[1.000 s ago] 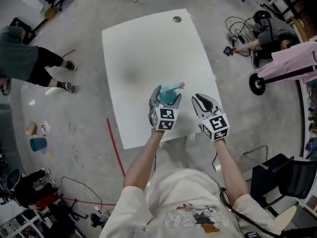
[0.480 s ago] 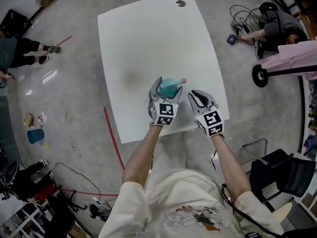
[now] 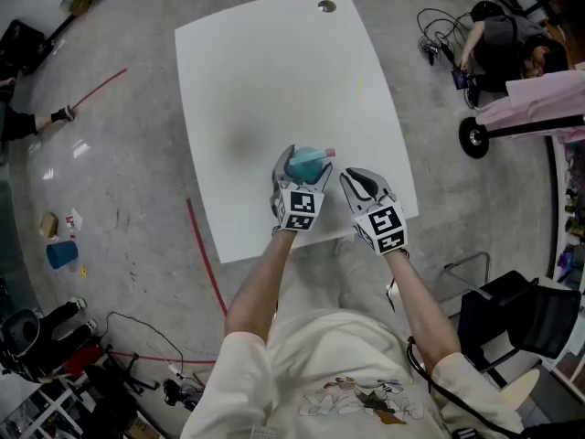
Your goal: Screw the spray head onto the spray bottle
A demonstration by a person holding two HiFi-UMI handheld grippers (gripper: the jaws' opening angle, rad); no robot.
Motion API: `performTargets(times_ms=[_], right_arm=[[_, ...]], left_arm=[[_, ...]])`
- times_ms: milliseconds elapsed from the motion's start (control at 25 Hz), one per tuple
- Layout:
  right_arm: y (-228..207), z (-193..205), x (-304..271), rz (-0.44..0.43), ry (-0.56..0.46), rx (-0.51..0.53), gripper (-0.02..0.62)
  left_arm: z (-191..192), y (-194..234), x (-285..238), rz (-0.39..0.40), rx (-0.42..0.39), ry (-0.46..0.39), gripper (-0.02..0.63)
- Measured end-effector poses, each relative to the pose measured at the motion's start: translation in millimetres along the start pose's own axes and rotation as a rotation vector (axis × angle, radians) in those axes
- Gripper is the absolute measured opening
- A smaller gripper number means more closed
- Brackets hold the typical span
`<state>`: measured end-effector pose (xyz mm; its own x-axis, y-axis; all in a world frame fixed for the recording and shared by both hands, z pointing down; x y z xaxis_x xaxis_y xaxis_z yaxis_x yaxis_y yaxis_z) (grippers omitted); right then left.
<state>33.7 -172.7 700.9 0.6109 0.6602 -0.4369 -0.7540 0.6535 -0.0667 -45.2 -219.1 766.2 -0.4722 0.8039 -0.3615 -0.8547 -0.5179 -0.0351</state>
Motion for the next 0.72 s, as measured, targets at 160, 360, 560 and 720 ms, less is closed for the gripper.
performTargets(times_ms=[160, 360, 560, 720], right_arm=[[0, 3, 6, -0.009, 0.012, -0.012, 0.054], [8, -9, 26, -0.058, -0.016, -0.032, 0.052], [32, -17, 51, -0.136, -0.054, -0.112, 0.052], [60, -27, 68, -0.205, -0.059, -0.118, 0.017]], left_arm=[[0, -2, 13, 0.000, 0.037, 0.016, 0.416], [-14, -2, 90, -0.094, 0.140, 0.048, 0.420], [-36, -40, 165, -0.125, 0.233, 0.155, 0.010], [-84, -75, 180, -0.054, 0.242, 0.116, 0.006]])
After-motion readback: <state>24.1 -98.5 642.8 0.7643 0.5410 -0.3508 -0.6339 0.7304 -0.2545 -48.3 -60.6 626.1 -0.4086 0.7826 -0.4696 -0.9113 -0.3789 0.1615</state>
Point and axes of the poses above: the fingertips, and each gripper's own axes: x backward along the fingers, y to its left, z out of its underside, the point moved 2 cm from there along x, backward along the fingers, and after that the axes turned 7 degrees about -y, right-handed, at the moved point
